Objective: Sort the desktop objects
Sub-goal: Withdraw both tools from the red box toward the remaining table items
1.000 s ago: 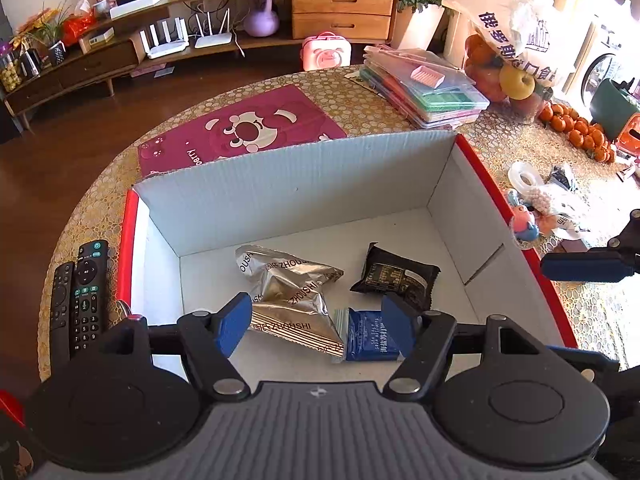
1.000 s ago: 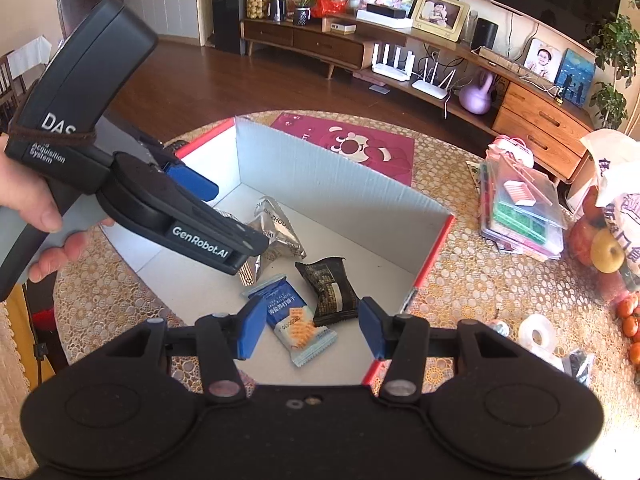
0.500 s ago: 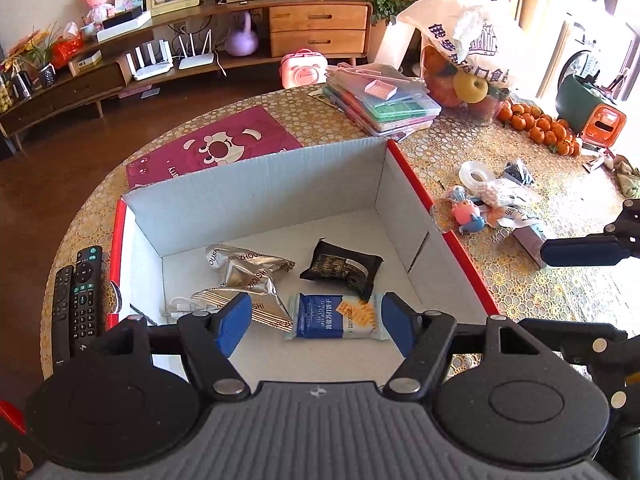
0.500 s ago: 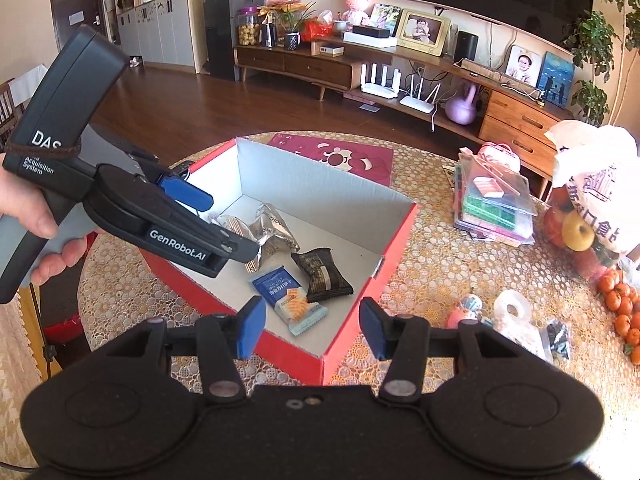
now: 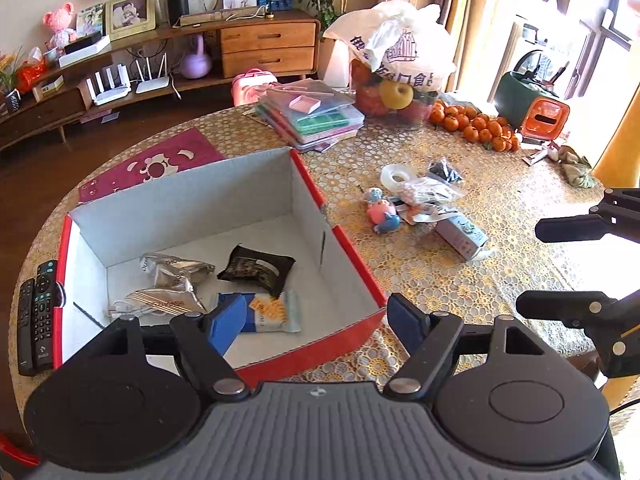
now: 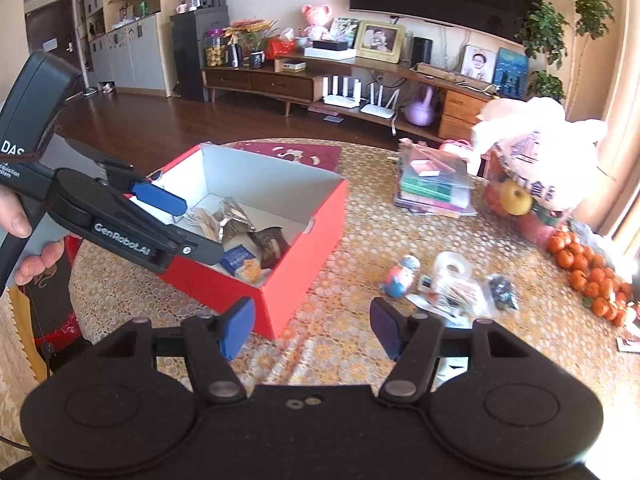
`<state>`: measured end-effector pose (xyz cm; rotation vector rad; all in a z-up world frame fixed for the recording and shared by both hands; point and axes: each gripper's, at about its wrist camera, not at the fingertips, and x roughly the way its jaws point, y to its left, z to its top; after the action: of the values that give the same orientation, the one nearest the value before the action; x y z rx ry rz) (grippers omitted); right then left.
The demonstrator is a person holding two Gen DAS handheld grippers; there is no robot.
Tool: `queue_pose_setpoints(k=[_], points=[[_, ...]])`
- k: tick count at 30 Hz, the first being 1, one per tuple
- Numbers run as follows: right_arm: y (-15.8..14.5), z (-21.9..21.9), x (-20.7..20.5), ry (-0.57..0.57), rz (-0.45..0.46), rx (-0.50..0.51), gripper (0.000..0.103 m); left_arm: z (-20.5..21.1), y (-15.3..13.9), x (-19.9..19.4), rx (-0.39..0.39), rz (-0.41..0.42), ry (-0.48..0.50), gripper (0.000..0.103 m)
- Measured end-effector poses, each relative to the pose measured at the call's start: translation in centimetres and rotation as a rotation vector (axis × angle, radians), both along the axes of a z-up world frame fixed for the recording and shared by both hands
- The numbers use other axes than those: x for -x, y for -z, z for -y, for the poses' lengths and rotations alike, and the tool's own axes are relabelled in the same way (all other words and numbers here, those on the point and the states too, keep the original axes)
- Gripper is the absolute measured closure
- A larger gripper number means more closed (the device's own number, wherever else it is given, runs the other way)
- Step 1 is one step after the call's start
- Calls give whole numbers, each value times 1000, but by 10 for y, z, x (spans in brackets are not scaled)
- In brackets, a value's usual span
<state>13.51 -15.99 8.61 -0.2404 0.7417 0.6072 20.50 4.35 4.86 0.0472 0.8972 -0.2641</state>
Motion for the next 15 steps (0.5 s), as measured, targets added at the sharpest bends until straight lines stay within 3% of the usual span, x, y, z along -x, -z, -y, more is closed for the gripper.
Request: queue_pose_setpoints(k=[15], points=[[11,85,8,139,23,9,20,57,2,9,49,8,85,17]])
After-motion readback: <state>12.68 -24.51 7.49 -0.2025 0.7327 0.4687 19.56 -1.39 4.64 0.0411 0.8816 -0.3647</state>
